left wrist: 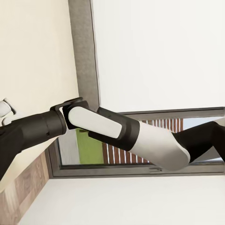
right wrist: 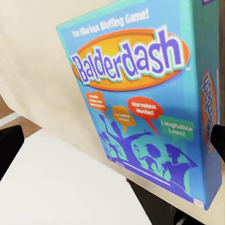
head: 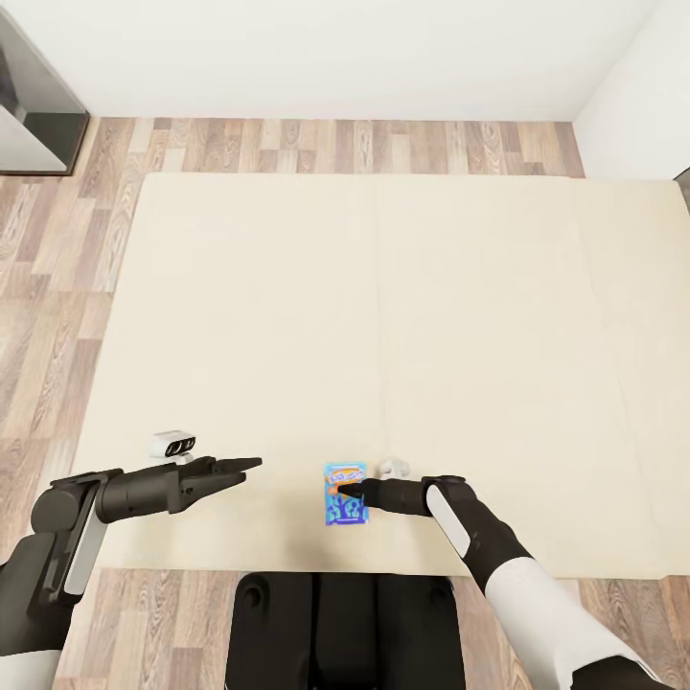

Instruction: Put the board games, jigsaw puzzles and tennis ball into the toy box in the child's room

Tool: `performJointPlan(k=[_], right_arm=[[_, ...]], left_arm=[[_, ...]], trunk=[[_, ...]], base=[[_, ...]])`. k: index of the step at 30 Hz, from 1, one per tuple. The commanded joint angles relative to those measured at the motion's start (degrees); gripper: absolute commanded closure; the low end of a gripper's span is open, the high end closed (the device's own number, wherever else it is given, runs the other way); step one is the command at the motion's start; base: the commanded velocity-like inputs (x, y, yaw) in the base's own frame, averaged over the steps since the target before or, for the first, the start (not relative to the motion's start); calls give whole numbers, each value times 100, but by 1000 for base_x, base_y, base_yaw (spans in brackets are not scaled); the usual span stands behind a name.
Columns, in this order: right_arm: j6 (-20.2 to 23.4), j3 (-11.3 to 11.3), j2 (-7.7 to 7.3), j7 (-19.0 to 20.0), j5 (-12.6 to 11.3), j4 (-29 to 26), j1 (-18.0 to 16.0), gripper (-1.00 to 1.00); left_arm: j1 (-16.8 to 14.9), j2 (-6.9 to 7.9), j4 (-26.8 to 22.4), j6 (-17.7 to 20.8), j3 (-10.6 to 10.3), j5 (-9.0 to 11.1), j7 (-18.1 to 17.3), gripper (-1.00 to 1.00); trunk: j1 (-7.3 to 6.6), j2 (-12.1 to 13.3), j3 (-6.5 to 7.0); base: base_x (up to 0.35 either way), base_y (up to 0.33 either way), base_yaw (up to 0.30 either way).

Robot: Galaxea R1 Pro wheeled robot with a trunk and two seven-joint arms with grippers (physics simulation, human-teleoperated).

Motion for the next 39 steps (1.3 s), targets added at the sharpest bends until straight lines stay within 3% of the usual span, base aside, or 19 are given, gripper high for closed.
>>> performJointPlan(k=[1,39], right_arm=[[28,1,0,0,-14,-5,-2,-100],[28,13,-1,125,-9,-43,-2,-100]], left_arm=[[-1,2,-1,61,0,-3,-22,-100],[-1,-3,-1,61,0,-3,-22,-100]], trunk=[[3,-9,-6],[3,-9,-6]], base=[[0,51,0],[0,74,0]])
